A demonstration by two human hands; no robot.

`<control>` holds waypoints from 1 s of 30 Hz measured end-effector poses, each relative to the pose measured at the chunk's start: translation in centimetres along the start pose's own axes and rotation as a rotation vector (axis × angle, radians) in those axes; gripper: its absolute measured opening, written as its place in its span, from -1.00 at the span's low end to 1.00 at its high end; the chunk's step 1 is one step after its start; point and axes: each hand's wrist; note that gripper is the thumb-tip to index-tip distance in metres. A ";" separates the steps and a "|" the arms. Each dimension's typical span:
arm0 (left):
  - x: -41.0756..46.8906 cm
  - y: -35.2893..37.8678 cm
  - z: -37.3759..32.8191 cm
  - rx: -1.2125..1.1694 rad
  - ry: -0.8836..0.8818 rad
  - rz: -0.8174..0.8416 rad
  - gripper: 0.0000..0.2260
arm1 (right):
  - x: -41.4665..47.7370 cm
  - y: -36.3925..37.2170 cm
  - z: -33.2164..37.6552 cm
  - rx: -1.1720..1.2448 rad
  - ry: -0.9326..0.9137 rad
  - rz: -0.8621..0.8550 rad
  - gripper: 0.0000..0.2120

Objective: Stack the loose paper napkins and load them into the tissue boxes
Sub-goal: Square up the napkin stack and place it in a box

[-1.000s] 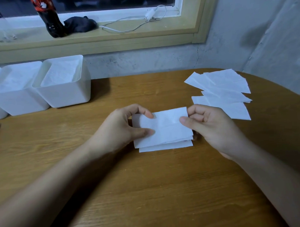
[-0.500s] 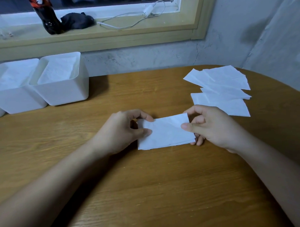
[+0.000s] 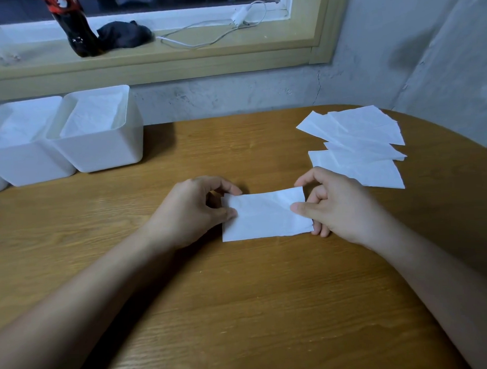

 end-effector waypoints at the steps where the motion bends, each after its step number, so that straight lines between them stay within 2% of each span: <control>1: 0.1 0.1 0.1 -0.016 0.000 -0.008 -0.74 | 0.0 0.0 0.0 -0.002 -0.004 0.000 -0.72; 7: 0.0 0.2 0.2 -0.190 -0.027 -0.091 -0.95 | 0.0 -0.1 0.1 0.079 -0.021 0.008 -0.75; 10: 0.1 0.0 0.2 -0.199 -0.051 -0.105 -0.93 | 0.0 0.1 0.2 0.046 -0.023 0.017 -0.74; 15: 0.3 0.0 0.5 -0.040 -0.038 -0.086 -0.91 | 0.0 0.5 0.2 0.003 -0.001 0.003 -0.74; 22: 0.4 0.4 0.5 0.104 0.047 -0.141 -0.94 | 0.0 0.8 0.2 -0.060 -0.019 -0.034 -0.72; 30: 0.2 0.9 0.7 0.132 0.138 -0.211 -0.88 | 0.2 0.9 -0.4 -0.145 -0.079 -0.107 -0.72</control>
Point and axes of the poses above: each hand's wrist, its own x-axis towards the middle knuckle, its own y-axis out of the palm, z = x × y
